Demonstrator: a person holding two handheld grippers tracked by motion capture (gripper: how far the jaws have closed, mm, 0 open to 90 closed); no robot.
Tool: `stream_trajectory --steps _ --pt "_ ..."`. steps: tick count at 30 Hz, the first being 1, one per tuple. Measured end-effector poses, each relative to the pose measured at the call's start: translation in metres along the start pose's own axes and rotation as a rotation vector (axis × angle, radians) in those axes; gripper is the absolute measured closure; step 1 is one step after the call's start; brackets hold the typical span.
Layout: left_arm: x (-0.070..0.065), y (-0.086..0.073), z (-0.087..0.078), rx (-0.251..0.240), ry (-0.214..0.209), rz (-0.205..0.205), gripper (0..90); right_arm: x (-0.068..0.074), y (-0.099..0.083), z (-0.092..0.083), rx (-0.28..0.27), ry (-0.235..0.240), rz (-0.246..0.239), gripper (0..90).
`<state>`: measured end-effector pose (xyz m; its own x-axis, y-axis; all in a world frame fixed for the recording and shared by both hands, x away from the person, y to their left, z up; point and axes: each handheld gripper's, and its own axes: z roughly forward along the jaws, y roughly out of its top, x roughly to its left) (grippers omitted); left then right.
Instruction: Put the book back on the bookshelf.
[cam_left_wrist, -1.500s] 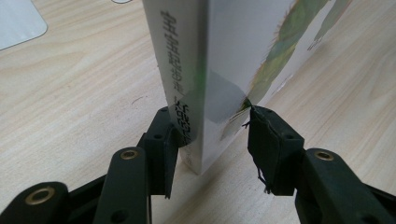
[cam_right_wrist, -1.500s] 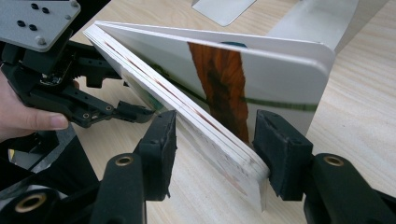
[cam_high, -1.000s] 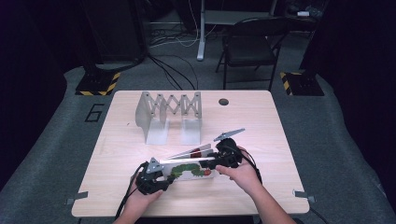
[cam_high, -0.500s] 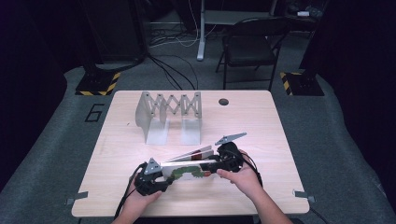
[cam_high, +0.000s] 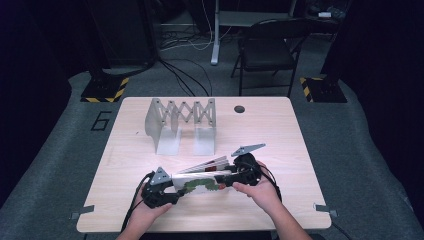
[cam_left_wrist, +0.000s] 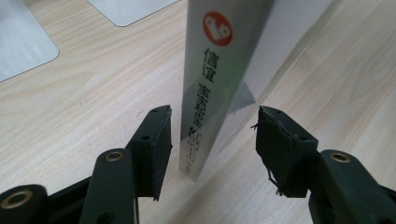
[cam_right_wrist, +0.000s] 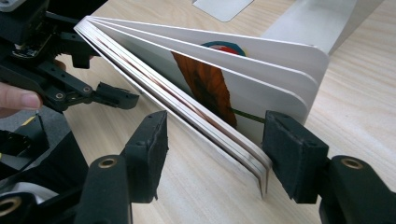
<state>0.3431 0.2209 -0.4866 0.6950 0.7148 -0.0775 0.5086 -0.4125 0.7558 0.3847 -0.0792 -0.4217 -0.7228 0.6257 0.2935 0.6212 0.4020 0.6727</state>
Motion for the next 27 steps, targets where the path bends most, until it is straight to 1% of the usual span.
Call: stream_trajectory --steps 2,4,5,6,7,8,9,14,15,16,19,20,21,22,23,24,25,27 --pt "0.0 0.0 -0.001 -0.003 0.003 0.002 45.0 -0.001 -0.001 -0.001 -0.003 -0.008 -0.005 40.0" --pt "0.0 0.001 -0.001 -0.005 -0.004 0.003 44.4 -0.001 -0.002 -0.001 -0.008 -0.011 -0.003 40.0" --pt "0.0 0.001 -0.001 -0.009 -0.007 0.006 44.0 -0.001 -0.003 -0.001 -0.007 -0.013 0.008 40.2" --pt "0.0 0.001 -0.001 -0.019 -0.008 0.006 43.5 -0.002 -0.003 -0.001 -0.006 -0.016 -0.001 40.4" --pt "0.0 0.002 -0.002 -0.019 -0.012 0.011 43.4 -0.002 -0.004 -0.001 -0.008 -0.016 -0.005 40.4" --pt "0.0 0.002 -0.002 -0.025 -0.013 0.007 43.3 -0.002 -0.005 -0.001 -0.003 -0.018 0.003 40.5" --pt "0.0 0.002 -0.003 -0.028 -0.01 0.009 43.2 -0.003 -0.006 -0.001 -0.005 -0.021 -0.003 40.4" --pt "0.0 0.004 -0.005 -0.027 -0.006 0.016 42.6 -0.006 -0.01 -0.001 -0.007 -0.03 0.004 40.8" --pt "0.001 0.005 -0.005 -0.019 -0.016 0.019 42.5 -0.006 -0.011 0.0 -0.006 -0.029 0.014 41.4" --pt "0.001 0.005 -0.005 -0.028 -0.01 0.017 42.3 -0.007 -0.012 0.0 -0.005 -0.028 0.011 41.7" --pt "0.0 0.007 -0.005 -0.029 -0.018 0.012 41.9 -0.009 -0.015 0.001 0.005 -0.031 0.022 43.0" --pt "0.0 0.008 -0.005 -0.029 -0.026 0.012 41.9 -0.01 -0.016 0.002 0.004 -0.035 0.012 43.7" --pt "0.0 0.009 -0.005 -0.03 -0.024 0.015 42.0 -0.009 -0.016 0.002 0.01 -0.036 0.013 44.5" --pt "0.001 0.01 -0.006 -0.02 -0.03 0.025 41.9 -0.01 -0.017 0.002 0.014 -0.039 0.008 44.9" --pt "0.0 0.011 -0.005 -0.029 -0.026 0.024 41.9 -0.01 -0.017 0.002 0.016 -0.041 0.001 45.2" --pt "0.0 0.012 -0.006 -0.033 -0.025 0.028 41.6 -0.01 -0.018 0.003 0.021 -0.04 0.005 45.6" --pt "0.0 0.014 -0.006 -0.034 -0.034 0.027 41.1 -0.011 -0.019 0.003 0.023 -0.04 0.002 45.8" --pt "0.0 0.017 -0.007 -0.035 -0.035 0.041 40.3 -0.013 -0.021 0.005 0.033 -0.045 0.005 45.8"
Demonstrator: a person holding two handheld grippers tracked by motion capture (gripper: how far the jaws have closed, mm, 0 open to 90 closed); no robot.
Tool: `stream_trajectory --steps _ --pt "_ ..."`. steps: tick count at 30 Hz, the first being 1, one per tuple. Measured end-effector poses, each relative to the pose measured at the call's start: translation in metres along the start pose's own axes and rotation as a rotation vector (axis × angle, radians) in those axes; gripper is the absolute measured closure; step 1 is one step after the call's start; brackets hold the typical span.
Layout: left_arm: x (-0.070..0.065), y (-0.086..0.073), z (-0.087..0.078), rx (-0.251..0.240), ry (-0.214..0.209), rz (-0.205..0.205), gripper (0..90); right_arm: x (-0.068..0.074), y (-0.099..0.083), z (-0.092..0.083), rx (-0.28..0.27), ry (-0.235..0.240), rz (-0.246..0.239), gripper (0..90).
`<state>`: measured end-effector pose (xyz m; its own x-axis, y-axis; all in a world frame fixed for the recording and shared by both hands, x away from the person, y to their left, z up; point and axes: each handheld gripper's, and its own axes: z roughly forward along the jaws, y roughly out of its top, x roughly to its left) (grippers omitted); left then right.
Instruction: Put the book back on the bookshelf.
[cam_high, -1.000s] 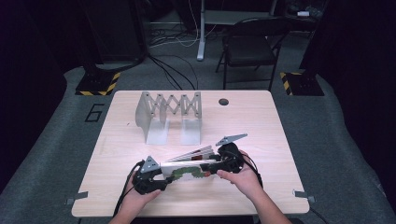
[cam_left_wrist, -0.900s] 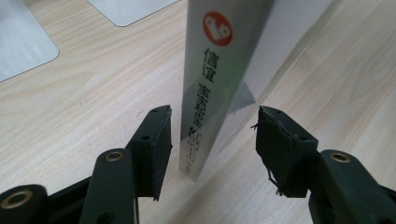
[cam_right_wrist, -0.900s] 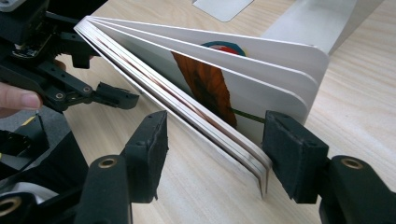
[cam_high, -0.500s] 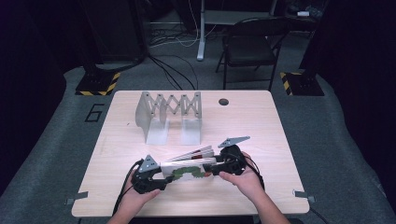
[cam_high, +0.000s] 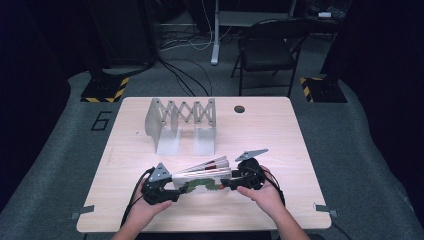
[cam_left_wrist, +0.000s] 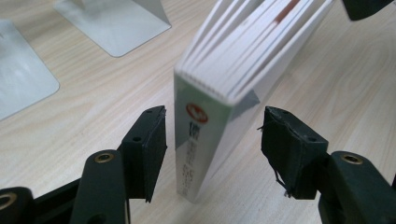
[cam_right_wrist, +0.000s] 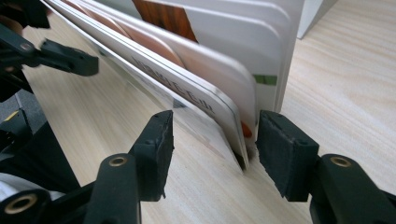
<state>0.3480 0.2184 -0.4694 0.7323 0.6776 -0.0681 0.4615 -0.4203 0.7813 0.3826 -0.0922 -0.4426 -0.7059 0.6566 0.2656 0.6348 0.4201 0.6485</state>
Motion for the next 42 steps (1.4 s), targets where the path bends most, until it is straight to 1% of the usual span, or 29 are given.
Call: stream_trajectory --steps 1,2,3,4,6,7,8,11,12,14,16,18,19,20,23,24,25,26,27,28,29,31,32,33,34,36,37,40,42 --pt "0.001 0.003 0.0 0.006 -0.012 0.006 40.0 -0.001 -0.001 0.001 0.003 0.0 0.002 45.9" --pt "0.0 0.003 0.0 -0.001 -0.006 0.005 40.0 -0.002 -0.002 0.003 0.006 -0.003 0.006 45.8" --pt "0.0 0.005 0.0 0.005 -0.016 0.006 40.0 -0.003 -0.002 0.004 0.012 -0.002 0.004 45.8" --pt "-0.001 0.005 0.001 0.001 -0.021 -0.002 40.0 -0.002 -0.003 0.005 0.017 -0.005 0.017 46.0" --pt "-0.001 0.006 0.002 0.001 -0.026 0.002 40.0 -0.004 -0.004 0.007 0.018 -0.006 0.005 47.0" --pt "-0.001 0.006 0.004 -0.008 -0.024 0.005 40.2 -0.004 -0.004 0.007 0.022 -0.005 0.009 47.6" --pt "-0.001 0.007 0.003 0.005 -0.029 0.01 40.6 -0.004 -0.004 0.008 0.018 -0.007 0.008 48.4" --pt "-0.004 0.007 0.006 -0.006 -0.026 0.021 41.0 -0.005 -0.004 0.009 0.024 -0.005 0.012 48.8" --pt "-0.005 0.007 0.006 -0.01 -0.021 0.019 41.1 -0.005 -0.004 0.009 0.022 -0.004 0.013 48.9" --pt "-0.004 0.008 0.005 -0.001 -0.03 0.016 41.8 -0.006 -0.004 0.01 0.016 0.002 0.026 49.0" --pt "-0.005 0.008 0.005 -0.005 -0.018 0.023 44.2 -0.006 -0.004 0.01 0.011 0.002 0.03 49.3" --pt "-0.005 0.008 0.003 0.0 -0.024 0.027 46.7 -0.007 -0.004 0.01 0.008 0.002 0.037 49.5" --pt "-0.005 0.007 0.003 -0.007 -0.016 0.029 47.7 -0.006 -0.003 0.011 0.008 0.004 0.05 49.7" --pt "-0.005 0.008 0.001 0.0 -0.026 0.035 48.5 -0.007 -0.003 0.011 0.006 0.002 0.046 50.0" --pt "-0.007 0.007 0.0 -0.01 -0.016 0.046 51.0 -0.008 -0.001 0.012 0.003 0.001 0.046 50.2" --pt "-0.008 0.007 0.0 -0.007 -0.024 0.043 51.9 -0.008 -0.001 0.012 0.01 0.0 0.049 50.2" --pt "-0.008 0.007 -0.002 -0.001 -0.024 0.056 52.7 -0.008 -0.001 0.012 0.007 0.0 0.051 50.2" --pt "-0.01 0.007 -0.002 -0.002 -0.024 0.056 53.8 -0.009 0.0 0.013 -0.001 0.0 0.048 50.2" --pt "-0.011 0.007 -0.002 -0.006 -0.014 0.07 54.7 -0.01 0.001 0.013 0.003 0.002 0.05 50.1" --pt "-0.012 0.007 -0.003 0.003 -0.02 0.074 55.5 -0.009 0.001 0.014 0.002 0.006 0.065 50.1" --pt "-0.014 0.006 -0.004 -0.003 -0.015 0.077 56.6 -0.011 0.002 0.014 0.002 0.008 0.053 50.1" --pt "-0.015 0.005 -0.005 0.0 -0.022 0.085 58.5 -0.011 0.003 0.014 0.004 0.01 0.061 50.0" --pt "-0.017 0.005 -0.005 -0.005 -0.016 0.088 59.5 -0.012 0.003 0.014 0.005 0.01 0.066 49.9" --pt "-0.017 0.005 -0.007 0.004 -0.026 0.094 60.4 -0.013 0.004 0.015 0.001 0.013 0.055 49.9" --pt "-0.019 0.004 -0.007 -0.005 -0.017 0.095 61.3 -0.013 0.005 0.015 0.004 0.014 0.064 49.8" --pt "-0.02 0.004 -0.008 0.003 -0.03 0.1 63.0 -0.013 0.006 0.016 0.009 0.012 0.056 49.8" --pt "-0.021 0.003 -0.009 -0.008 -0.02 0.103 63.7 -0.014 0.007 0.017 0.005 0.013 0.054 49.8" --pt "-0.024 0.003 -0.012 -0.015 -0.03 0.104 66.2 -0.014 0.011 0.019 0.011 0.012 0.043 49.9" --pt "-0.026 0.004 -0.013 -0.018 -0.026 0.094 67.4 -0.014 0.014 0.019 0.008 0.01 0.038 50.0"
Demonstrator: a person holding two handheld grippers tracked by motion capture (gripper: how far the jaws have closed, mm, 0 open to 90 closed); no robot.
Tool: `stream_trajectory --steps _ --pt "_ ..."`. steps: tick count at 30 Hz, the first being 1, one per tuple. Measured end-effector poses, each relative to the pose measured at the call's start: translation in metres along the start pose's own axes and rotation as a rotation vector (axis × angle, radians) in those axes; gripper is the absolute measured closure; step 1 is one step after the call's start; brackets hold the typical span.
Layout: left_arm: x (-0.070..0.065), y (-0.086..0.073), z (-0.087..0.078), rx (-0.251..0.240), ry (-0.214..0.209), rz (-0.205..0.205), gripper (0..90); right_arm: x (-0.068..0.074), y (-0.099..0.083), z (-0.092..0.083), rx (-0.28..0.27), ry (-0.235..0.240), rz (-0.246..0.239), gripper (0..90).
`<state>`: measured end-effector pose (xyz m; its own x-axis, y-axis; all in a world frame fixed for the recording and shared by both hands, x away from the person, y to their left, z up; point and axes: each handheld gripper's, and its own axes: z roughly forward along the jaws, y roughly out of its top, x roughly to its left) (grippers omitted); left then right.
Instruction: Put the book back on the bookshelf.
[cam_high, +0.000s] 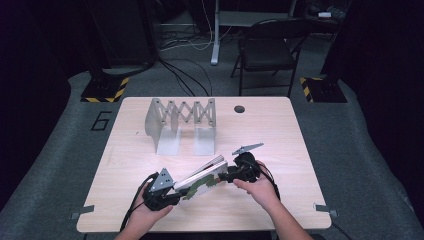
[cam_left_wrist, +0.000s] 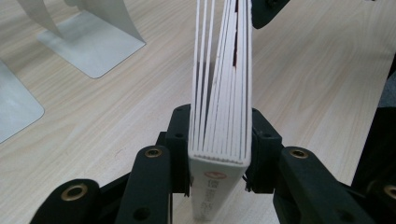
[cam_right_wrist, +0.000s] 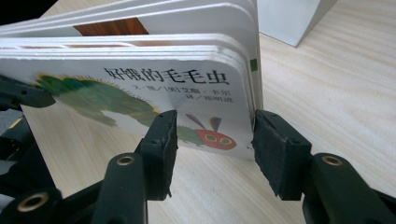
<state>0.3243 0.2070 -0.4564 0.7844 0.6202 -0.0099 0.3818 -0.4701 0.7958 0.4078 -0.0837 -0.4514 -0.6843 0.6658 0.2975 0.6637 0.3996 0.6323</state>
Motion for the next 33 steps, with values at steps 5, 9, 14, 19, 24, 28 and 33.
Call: stream_trajectory --steps 5,9,14,19,24,28,33 --pt "-0.004 -0.001 -0.001 -0.001 0.014 -0.014 71.0 -0.001 0.006 0.005 -0.006 0.011 0.017 50.1" --pt "-0.006 0.0 -0.001 0.005 0.023 -0.019 72.2 -0.001 0.009 0.007 0.0 0.013 0.015 50.2" --pt "-0.007 0.001 -0.003 0.021 0.017 -0.02 73.1 -0.002 0.011 0.009 -0.006 0.007 0.002 50.2" --pt "-0.008 0.002 -0.002 0.02 0.028 -0.032 72.7 0.0 0.01 0.01 -0.015 -0.004 -0.001 49.7" --pt "-0.006 0.005 -0.003 0.034 0.024 -0.044 67.6 -0.001 0.008 0.012 -0.028 -0.002 0.001 49.8" --pt "-0.005 0.011 -0.004 0.046 0.018 -0.042 65.3 -0.001 0.007 0.012 -0.031 -0.002 0.005 49.8" --pt "-0.003 0.018 -0.002 0.054 0.002 -0.06 63.0 0.0 0.008 0.012 -0.023 -0.005 0.011 49.8"
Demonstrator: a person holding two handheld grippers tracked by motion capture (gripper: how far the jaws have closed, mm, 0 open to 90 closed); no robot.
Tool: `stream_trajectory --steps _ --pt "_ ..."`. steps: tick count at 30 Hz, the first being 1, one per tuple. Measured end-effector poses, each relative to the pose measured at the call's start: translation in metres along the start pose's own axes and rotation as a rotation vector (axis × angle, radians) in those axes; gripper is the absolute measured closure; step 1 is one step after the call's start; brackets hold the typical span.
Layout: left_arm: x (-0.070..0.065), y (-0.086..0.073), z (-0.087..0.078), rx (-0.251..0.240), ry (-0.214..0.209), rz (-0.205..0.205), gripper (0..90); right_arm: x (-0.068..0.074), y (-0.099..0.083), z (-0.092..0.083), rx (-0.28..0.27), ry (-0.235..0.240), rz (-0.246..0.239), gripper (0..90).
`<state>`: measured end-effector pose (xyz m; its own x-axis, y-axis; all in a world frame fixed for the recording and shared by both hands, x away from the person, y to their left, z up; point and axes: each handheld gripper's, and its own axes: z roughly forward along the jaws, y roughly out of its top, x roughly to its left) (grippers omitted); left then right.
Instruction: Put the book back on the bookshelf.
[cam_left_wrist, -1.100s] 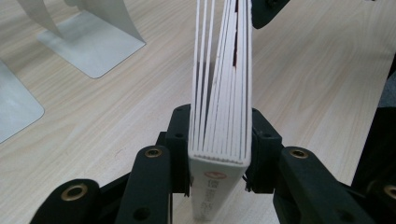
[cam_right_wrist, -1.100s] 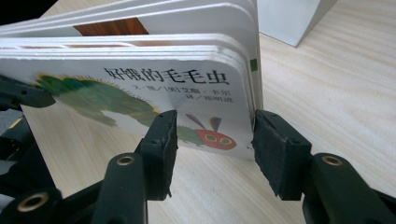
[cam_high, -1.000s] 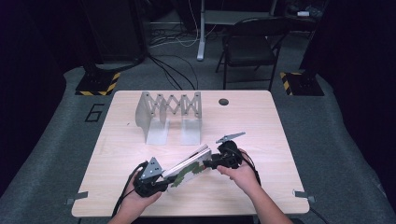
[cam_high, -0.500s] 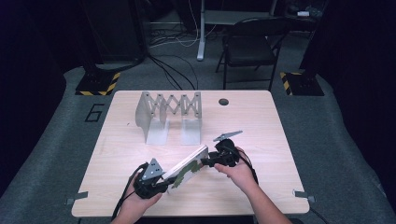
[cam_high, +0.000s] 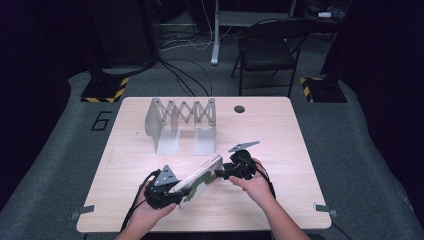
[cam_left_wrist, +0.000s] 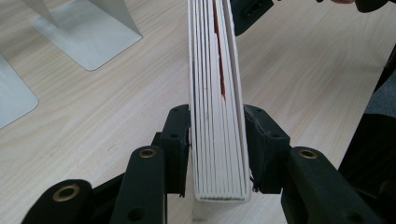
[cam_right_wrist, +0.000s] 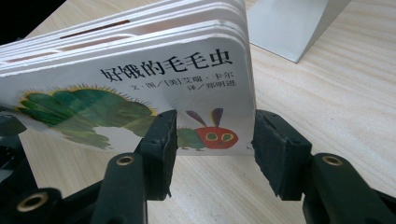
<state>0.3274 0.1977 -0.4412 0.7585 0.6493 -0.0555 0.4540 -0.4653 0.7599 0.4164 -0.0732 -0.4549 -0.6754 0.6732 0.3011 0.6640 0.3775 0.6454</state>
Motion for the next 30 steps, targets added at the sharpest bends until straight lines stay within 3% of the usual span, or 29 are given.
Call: stream_trajectory --steps 5,12,30 --pt "0.001 0.007 0.001 0.026 -0.011 0.002 63.0 0.0 0.0 0.0 0.0 0.001 -0.003 49.8" --pt "0.0 0.014 0.006 0.025 -0.003 -0.002 62.9 0.0 0.0 0.0 -0.002 0.002 -0.003 49.8" --pt "0.0 0.019 0.015 0.063 0.007 -0.022 62.7 -0.001 0.0 0.0 -0.011 0.003 0.001 49.8"
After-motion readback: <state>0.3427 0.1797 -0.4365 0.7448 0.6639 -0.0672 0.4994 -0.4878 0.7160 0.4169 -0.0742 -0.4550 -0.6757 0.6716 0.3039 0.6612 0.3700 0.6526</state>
